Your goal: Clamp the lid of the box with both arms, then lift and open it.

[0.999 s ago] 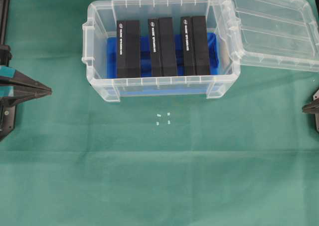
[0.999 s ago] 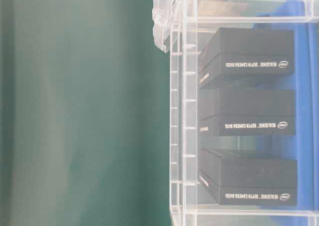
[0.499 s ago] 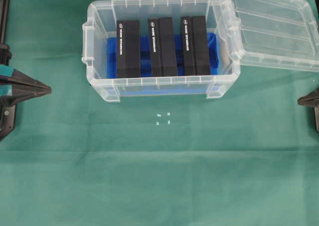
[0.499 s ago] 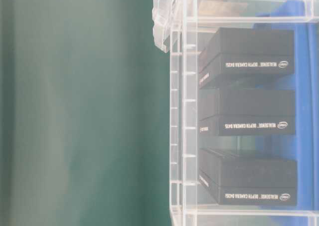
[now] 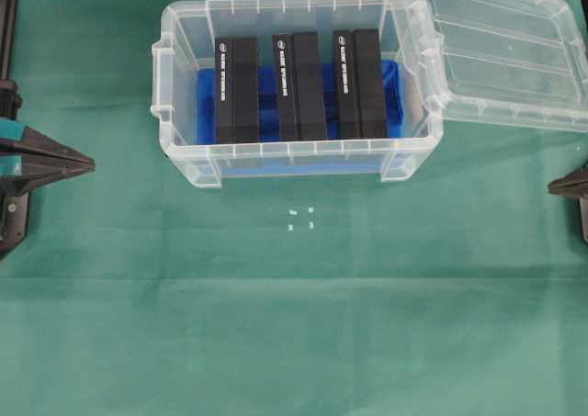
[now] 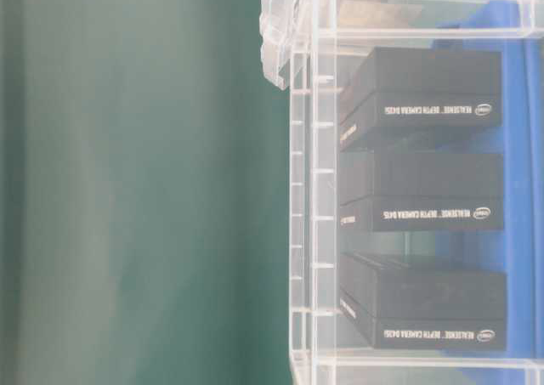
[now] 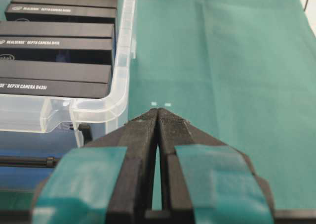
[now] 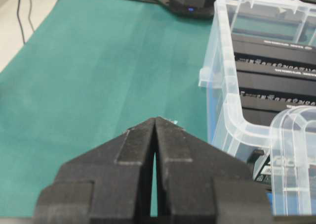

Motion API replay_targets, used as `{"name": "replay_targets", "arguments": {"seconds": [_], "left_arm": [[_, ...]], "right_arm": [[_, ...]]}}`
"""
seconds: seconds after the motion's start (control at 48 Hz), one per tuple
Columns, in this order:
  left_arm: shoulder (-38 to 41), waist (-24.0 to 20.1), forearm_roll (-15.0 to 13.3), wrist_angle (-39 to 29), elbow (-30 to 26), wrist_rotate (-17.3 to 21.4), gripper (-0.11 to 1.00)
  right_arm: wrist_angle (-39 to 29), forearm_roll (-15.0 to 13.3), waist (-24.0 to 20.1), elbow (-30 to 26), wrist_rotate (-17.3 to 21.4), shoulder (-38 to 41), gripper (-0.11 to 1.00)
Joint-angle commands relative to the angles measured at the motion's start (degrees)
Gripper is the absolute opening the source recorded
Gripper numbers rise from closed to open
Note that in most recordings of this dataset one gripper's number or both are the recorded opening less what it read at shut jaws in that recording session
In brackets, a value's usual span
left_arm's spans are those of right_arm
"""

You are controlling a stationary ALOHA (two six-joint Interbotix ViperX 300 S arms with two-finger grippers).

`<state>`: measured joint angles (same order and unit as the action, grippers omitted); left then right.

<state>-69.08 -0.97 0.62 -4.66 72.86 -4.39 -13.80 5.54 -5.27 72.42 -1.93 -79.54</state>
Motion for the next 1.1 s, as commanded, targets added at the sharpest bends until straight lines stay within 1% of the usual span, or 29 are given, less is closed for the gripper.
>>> {"name": "replay_targets", "arguments": {"seconds": [0.0,0.187,1.082], "left_arm": [[0.88,-0.09,-0.09,0.62,-0.7,-0.09,0.01],[0.88,-0.09,-0.09,1.85,-0.62,-0.09,0.01],[-0.26,0.97,-0.18,1.85,-1.23,-0.18,0.01]], "right_arm": [[0.44,0.0,0.09,-0.35,0.09,0.35,0.0],[0.44,0.18,0.09,0.35,0.18,0.35,0.0],[0.35,0.18,0.09,0.35,0.26,0.44,0.0]]}}
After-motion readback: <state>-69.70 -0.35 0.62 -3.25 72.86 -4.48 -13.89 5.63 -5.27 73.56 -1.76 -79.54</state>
